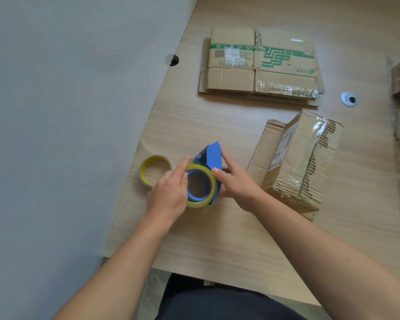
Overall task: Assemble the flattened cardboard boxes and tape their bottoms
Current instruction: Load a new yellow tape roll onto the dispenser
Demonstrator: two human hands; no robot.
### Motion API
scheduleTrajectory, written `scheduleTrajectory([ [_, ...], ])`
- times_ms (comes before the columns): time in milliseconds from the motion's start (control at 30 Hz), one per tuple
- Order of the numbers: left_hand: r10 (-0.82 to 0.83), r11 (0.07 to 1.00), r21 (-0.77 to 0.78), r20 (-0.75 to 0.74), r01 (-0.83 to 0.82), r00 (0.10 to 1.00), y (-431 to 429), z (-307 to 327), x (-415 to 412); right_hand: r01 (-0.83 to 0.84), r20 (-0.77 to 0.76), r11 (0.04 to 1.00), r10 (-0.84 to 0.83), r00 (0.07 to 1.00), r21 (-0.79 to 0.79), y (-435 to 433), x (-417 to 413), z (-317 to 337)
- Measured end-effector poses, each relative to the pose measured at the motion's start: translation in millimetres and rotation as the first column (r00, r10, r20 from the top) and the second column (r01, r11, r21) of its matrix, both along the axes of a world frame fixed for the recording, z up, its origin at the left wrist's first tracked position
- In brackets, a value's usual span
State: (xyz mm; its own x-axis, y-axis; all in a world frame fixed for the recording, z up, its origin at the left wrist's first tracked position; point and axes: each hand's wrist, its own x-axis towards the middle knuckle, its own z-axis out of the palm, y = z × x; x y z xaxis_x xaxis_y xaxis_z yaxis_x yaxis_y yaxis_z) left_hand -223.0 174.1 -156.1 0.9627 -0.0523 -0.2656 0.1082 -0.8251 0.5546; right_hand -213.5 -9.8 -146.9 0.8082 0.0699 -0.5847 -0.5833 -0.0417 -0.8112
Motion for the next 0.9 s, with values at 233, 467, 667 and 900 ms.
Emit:
scheduleTrajectory([
  [233, -0.034, 0.992, 0.121, 0.013, 0.032, 0.999, -10, 0, -1, 0.026, -0.042, 0.997, -0.024, 0.999, 0.070, -9, -7, -1],
  [467, -0.090, 0.974, 0.210, 0.032, 0.081, 0.995, -7, 3, 5, -0.013, -0.021, 0.994, 0.011, 1.000, -0.105, -6, -2, 2],
  [667, -0.062, 0.964, 0.260, 0.013, 0.056, 0.998, 17, -1, 9, -0.241, 0.128, 0.761, 0.390, 0.912, -0.602, 11, 10, 4],
  [900, -0.073, 0.993, 0.090, 0.018, 0.071, 0.997, 9, 3, 10, -0.217, 0.102, 0.725, 0.369, 0.924, -0.654, -3, 5, 7],
])
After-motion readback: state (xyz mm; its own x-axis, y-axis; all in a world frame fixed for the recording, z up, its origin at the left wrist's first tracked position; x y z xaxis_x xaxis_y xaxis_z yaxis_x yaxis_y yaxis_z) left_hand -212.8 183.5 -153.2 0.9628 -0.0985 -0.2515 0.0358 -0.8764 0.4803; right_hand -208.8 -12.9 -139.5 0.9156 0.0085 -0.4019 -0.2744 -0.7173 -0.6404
